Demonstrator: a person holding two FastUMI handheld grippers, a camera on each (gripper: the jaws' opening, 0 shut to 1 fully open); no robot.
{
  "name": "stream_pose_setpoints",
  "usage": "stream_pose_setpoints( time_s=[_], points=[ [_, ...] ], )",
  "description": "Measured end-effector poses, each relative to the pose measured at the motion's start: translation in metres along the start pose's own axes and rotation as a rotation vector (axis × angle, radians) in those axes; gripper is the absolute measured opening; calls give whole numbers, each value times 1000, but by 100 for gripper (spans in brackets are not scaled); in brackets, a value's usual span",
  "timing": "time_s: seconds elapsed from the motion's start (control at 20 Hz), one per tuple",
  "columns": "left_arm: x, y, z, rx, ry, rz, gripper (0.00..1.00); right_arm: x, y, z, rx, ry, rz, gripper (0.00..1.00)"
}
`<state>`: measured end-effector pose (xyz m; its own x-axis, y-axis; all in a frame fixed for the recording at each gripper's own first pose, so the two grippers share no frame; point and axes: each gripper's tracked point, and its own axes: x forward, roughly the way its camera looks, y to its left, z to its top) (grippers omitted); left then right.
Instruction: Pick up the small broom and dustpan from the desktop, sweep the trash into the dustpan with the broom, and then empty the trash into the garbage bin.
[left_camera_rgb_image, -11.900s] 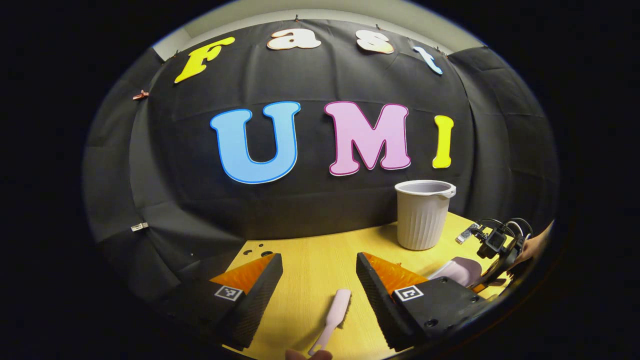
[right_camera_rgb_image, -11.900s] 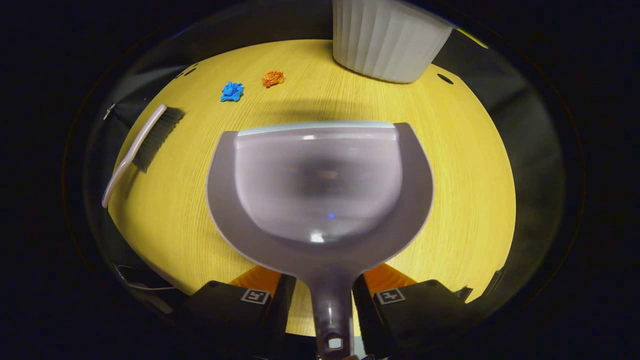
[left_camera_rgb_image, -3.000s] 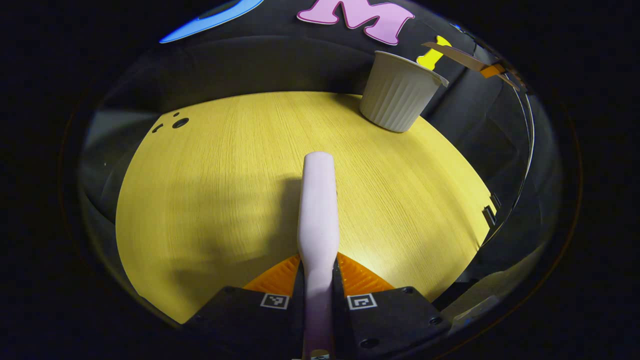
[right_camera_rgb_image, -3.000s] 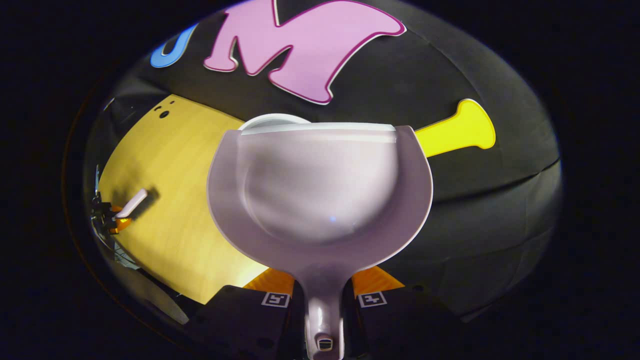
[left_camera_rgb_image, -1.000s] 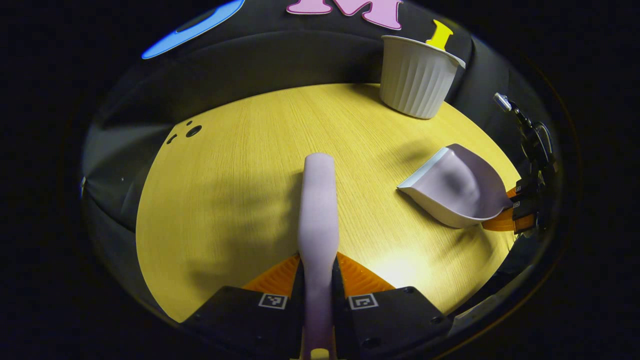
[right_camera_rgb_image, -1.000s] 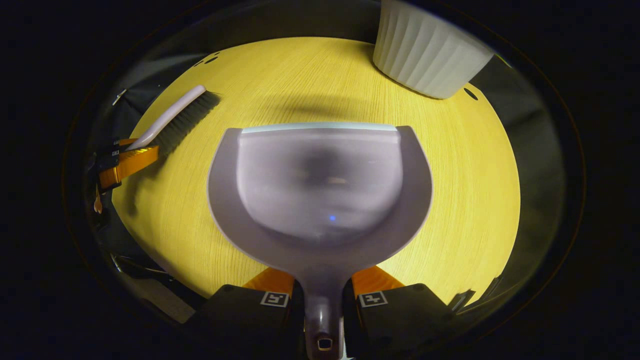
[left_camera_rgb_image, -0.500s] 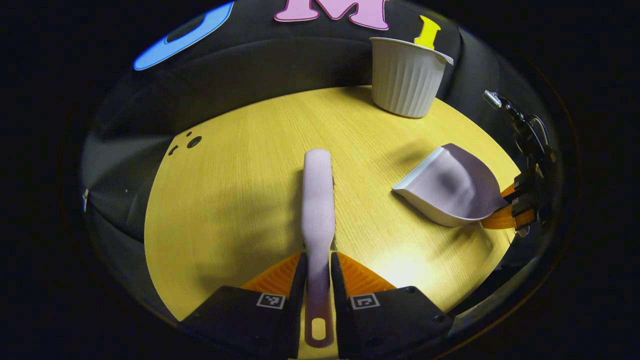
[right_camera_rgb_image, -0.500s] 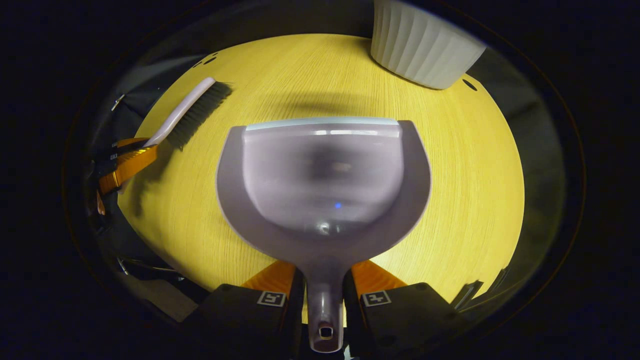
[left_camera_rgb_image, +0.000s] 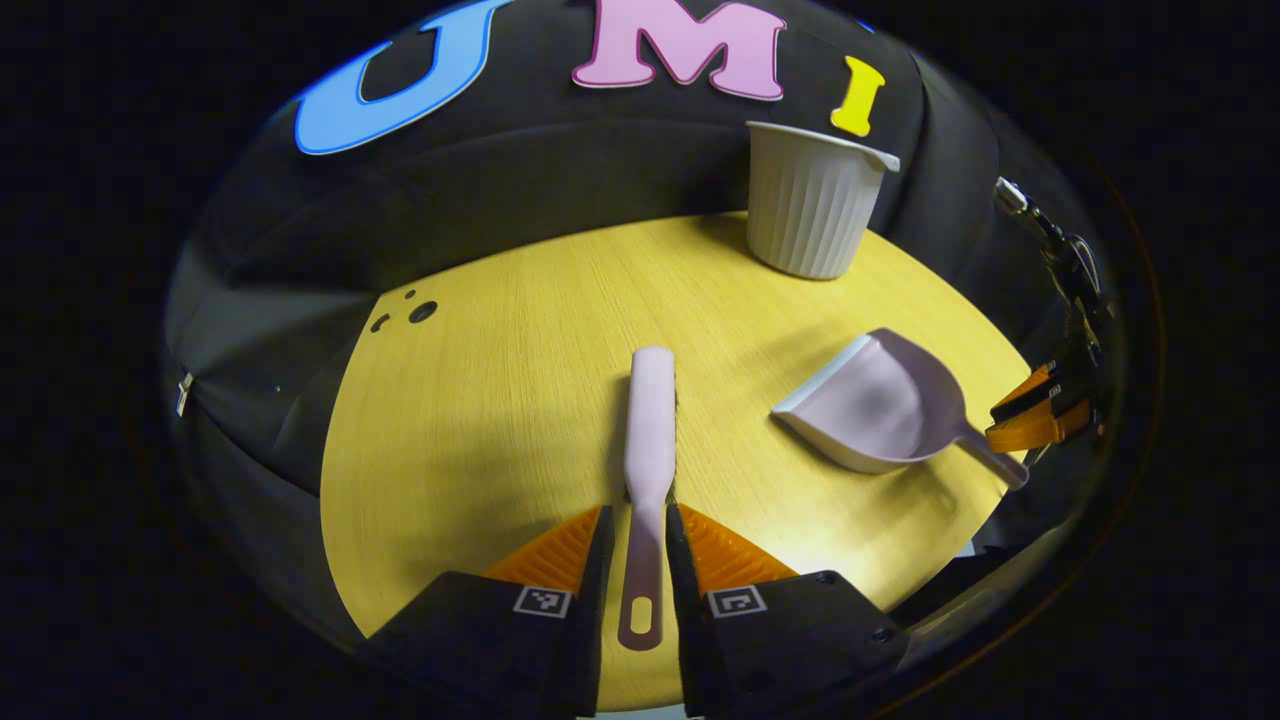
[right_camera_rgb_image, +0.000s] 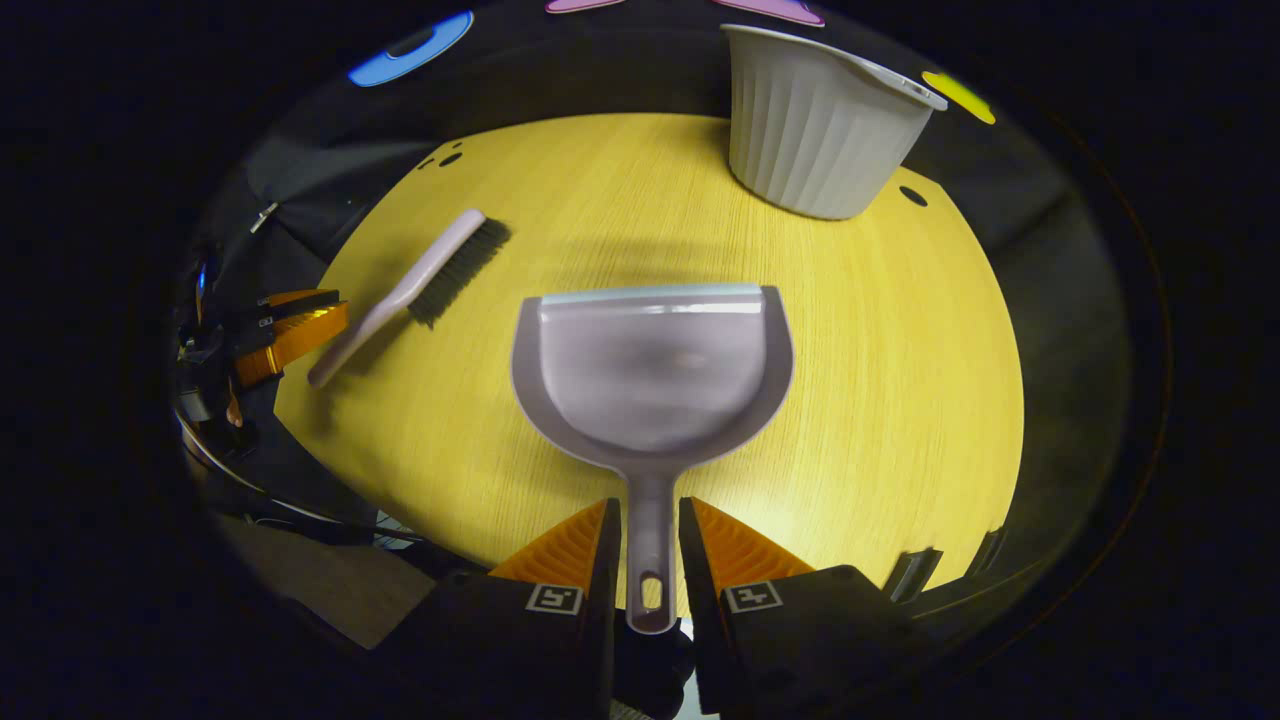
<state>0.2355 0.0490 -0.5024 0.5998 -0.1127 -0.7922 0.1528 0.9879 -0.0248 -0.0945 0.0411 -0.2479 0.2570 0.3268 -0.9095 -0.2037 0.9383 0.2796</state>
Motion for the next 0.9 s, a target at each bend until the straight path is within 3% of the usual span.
stream_pose_setpoints(
  time_s=[0.05,0.55,0.9],
  points=[
    [-6,-1,8,-6,-20,0,35,-7,2,8,-2,-40,-2,37],
    [-58,-21,89,-50,-296,-35,35,-74,17,106,-26,-533,-8,37],
    [-81,-33,131,-40,-425,-37,35,-116,7,138,-13,-709,-62,36]
  ],
)
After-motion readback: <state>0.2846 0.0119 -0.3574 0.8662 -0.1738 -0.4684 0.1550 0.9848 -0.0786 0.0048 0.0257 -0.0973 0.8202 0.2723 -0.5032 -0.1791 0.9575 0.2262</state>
